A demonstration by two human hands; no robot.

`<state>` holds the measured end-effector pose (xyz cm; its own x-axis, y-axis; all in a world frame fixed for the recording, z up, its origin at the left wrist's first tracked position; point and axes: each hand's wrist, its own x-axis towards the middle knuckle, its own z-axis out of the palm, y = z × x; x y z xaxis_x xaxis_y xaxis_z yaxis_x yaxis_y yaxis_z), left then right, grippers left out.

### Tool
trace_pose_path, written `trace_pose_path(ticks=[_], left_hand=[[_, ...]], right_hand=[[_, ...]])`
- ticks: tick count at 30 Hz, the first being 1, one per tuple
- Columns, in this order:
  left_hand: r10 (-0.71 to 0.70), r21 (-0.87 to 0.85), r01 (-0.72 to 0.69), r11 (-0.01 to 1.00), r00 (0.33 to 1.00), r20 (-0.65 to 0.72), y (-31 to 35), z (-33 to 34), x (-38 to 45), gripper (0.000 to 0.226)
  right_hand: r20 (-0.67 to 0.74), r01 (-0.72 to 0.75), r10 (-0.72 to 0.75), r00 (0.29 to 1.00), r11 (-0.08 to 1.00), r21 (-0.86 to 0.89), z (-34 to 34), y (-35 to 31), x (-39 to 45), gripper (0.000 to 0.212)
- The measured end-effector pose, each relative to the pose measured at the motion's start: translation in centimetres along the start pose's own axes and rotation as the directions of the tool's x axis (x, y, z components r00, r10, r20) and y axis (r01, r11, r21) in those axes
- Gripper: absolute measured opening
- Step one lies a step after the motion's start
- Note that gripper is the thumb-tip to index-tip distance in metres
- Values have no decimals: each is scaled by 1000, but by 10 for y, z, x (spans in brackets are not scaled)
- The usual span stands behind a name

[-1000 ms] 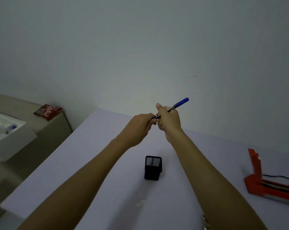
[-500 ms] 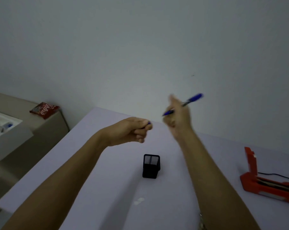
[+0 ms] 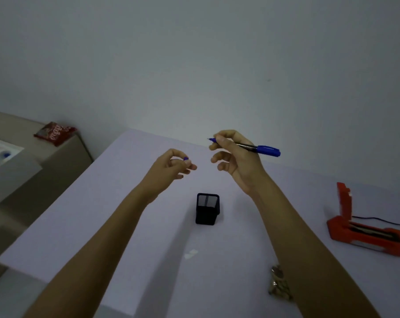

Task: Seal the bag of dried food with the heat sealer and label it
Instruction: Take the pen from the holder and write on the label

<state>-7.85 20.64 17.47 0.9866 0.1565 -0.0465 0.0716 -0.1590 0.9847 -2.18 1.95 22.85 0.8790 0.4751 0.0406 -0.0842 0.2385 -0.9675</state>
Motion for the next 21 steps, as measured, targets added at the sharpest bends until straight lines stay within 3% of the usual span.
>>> trace_pose_path(ticks=[6,14,21], left_hand=[[-84,320,143,937,978,-190,-95,25,7,14],[-182,587,286,757,956,-231,-230,57,-12,14],[-34,675,149,722,983,-181,-274,58,-17,21]], right_hand=[[13,-118,118,993,992,38,-26,49,-3,16],[20,-229,228,973,968,100,-59,151,-20,21],[16,-307,307,952,952,16,-60,219,-30,21]])
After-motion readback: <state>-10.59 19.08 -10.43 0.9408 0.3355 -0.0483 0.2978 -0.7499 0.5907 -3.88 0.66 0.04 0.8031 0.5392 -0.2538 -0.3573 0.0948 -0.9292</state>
